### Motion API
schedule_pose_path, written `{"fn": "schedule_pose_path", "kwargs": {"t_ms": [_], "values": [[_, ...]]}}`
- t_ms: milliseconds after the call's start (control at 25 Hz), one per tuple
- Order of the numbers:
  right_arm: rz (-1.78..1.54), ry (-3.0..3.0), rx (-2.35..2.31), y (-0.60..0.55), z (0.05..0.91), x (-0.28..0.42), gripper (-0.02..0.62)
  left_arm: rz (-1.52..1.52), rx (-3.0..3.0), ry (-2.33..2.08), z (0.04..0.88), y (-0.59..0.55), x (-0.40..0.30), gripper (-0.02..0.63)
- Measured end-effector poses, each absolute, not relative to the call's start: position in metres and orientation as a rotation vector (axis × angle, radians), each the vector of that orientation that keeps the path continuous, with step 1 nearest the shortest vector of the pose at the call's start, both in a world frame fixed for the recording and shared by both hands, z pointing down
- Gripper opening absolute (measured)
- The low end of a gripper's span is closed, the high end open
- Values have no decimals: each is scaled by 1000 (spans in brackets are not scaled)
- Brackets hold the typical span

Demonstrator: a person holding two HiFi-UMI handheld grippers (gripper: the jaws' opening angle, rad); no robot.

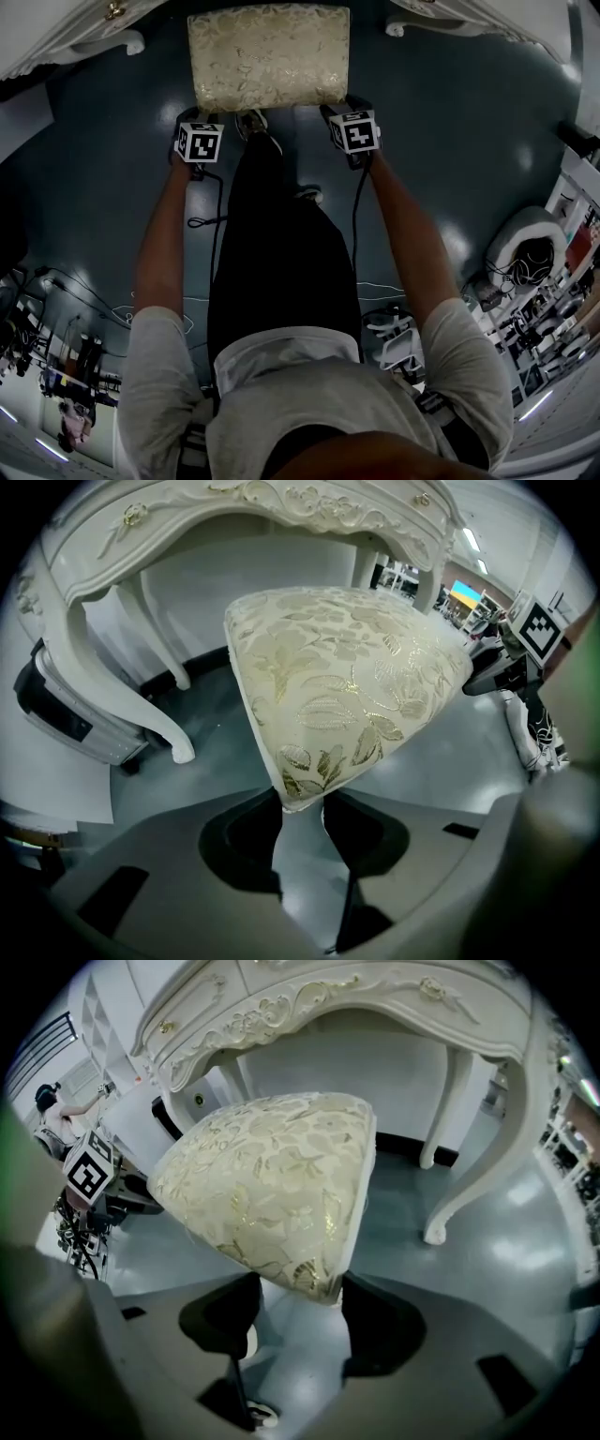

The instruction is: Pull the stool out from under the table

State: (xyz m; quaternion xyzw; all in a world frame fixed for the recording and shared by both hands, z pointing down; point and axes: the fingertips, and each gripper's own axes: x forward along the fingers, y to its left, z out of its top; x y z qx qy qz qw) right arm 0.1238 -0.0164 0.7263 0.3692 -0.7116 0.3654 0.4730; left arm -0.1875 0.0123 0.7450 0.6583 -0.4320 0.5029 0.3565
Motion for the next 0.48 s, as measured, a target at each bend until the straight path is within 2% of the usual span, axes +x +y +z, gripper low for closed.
{"fn": "schedule_pose_path", "kwargs": {"t_ms": [480], "values": [[912,-1785,868,-11,728,129,284,1330,1675,-1112,749,16,-186,141]]}}
